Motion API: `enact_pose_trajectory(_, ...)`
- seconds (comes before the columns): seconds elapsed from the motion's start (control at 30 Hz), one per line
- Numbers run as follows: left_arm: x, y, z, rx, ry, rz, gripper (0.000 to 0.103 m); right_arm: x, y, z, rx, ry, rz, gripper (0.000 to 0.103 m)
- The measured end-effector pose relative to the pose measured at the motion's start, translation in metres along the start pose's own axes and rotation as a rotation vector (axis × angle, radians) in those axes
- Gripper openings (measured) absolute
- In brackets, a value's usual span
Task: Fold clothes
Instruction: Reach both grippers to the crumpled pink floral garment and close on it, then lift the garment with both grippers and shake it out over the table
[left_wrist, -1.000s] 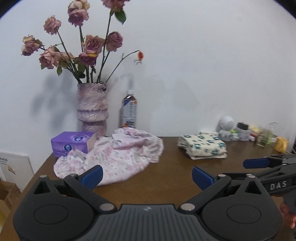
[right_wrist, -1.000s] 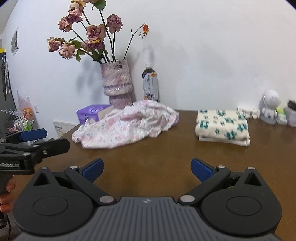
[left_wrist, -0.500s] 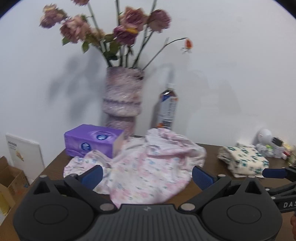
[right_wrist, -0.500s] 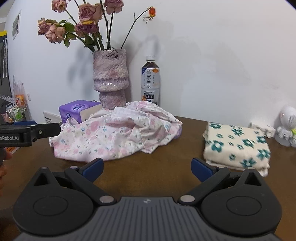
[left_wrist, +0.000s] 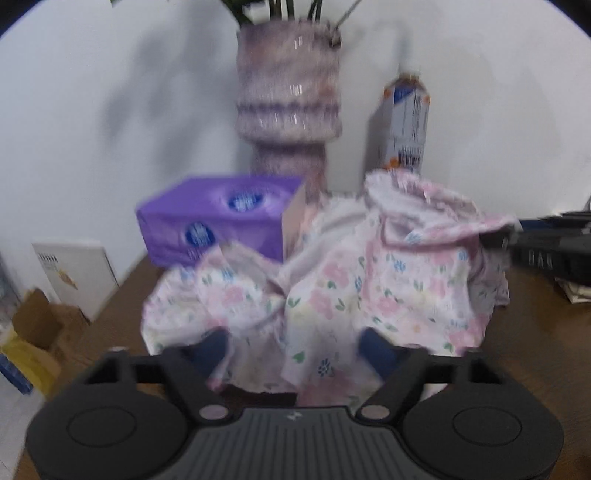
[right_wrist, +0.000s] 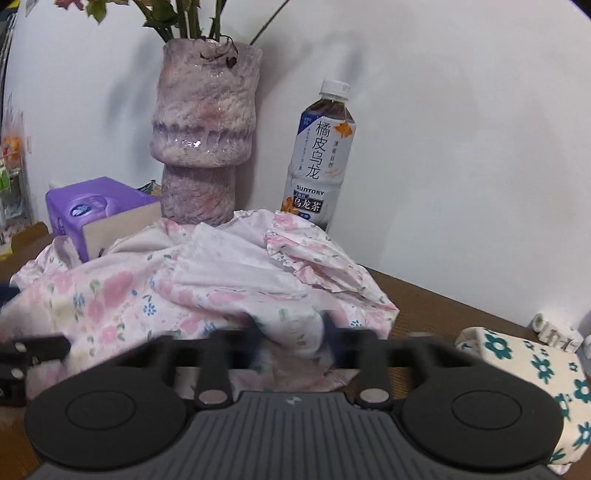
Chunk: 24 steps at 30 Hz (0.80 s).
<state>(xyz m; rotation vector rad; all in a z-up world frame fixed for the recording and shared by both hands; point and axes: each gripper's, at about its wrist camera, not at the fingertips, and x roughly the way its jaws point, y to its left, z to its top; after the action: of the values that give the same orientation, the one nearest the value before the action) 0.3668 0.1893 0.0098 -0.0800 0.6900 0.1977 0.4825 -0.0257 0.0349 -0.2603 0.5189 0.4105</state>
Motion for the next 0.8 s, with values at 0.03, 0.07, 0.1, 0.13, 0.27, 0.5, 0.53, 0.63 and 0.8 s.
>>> enact_pose_trajectory(0.03,0.002,0.002,-0.001,-0.012,0.019,-0.035,0.043,-0.001,0.000,0.001,0.015,-0.004,0.014,0.004)
enact_pose_trajectory(0.07,0.002,0.002,-0.002,-0.017,0.026,-0.063,0.036,-0.001,0.000,0.002,0.029,-0.009,0.029,0.003)
enact_pose_trajectory(0.1,0.002,0.003,-0.003,-0.023,0.033,-0.090,0.021,-0.008,-0.002,0.004,0.046,-0.023,0.037,0.002)
enact_pose_trajectory(0.13,-0.002,0.002,-0.003,-0.021,0.029,-0.106,0.008,-0.015,-0.005,0.006,0.063,-0.038,0.046,0.002)
enact_pose_trajectory(0.27,-0.030,0.005,0.001,-0.037,-0.078,-0.147,0.007,-0.048,-0.018,0.017,0.151,-0.105,0.092,0.001)
enact_pose_trajectory(0.5,-0.151,0.003,0.017,-0.075,-0.408,-0.288,0.007,-0.163,-0.063,0.045,0.241,-0.314,0.081,0.001)
enact_pose_trajectory(0.53,-0.171,-0.001,0.016,-0.061,-0.448,-0.309,0.007,-0.186,-0.069,0.044,0.246,-0.347,0.078,0.001)
enact_pose_trajectory(0.63,-0.233,-0.019,0.006,0.043,-0.544,-0.353,0.007,-0.254,-0.084,0.033,0.243,-0.415,0.075,0.001)
enact_pose_trajectory(0.8,-0.304,-0.055,-0.058,0.289,-0.506,-0.433,0.007,-0.344,-0.093,-0.036,0.211,-0.334,0.065,0.001)
